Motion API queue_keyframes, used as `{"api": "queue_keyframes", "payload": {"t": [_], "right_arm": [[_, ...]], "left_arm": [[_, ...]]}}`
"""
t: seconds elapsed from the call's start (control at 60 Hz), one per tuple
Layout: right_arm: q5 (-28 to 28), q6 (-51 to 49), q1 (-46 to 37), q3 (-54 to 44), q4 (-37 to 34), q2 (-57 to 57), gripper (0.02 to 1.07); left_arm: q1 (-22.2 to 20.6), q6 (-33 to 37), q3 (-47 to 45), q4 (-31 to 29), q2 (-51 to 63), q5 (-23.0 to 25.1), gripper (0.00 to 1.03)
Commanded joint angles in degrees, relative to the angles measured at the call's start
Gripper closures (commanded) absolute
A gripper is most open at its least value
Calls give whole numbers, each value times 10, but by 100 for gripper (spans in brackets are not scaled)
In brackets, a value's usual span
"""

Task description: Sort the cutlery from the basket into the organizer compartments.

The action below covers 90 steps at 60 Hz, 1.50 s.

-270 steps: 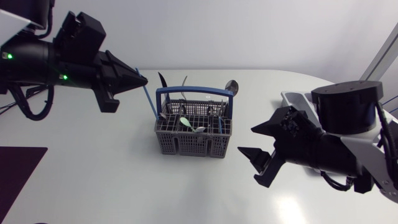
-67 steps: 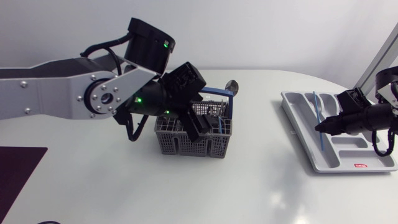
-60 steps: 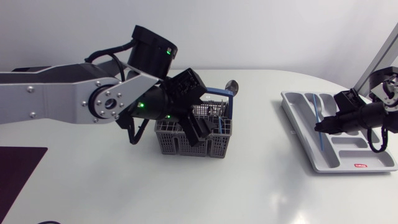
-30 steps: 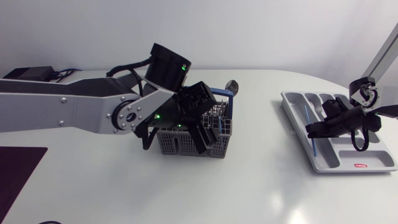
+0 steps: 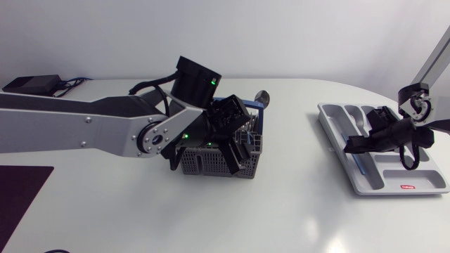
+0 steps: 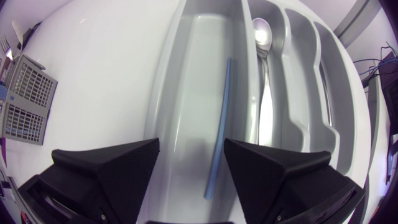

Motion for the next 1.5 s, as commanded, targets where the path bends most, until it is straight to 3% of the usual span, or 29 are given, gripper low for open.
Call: {"api": "queue_keyframes", "payload": {"t": [0.0,0.2,0.433,0.917,1.483], "right_arm": [[3,9,7,-24,6,-31,12],[7,4,23,-57,8,-89,12],[8,0,38,-88,8,-129,12],[7,-11,63,-122,9,-182,12],[5,-20,99,-152,8,-267,12]], "left_arm": [[-6,-4,-15,11,13,2,37],[-4,-15,-10,12,13,23,64],[-5,-23,-5,11,20,36,83],[7,-43,36,-47,41,85,94],[19,-45,50,-66,2,96,96]]}}
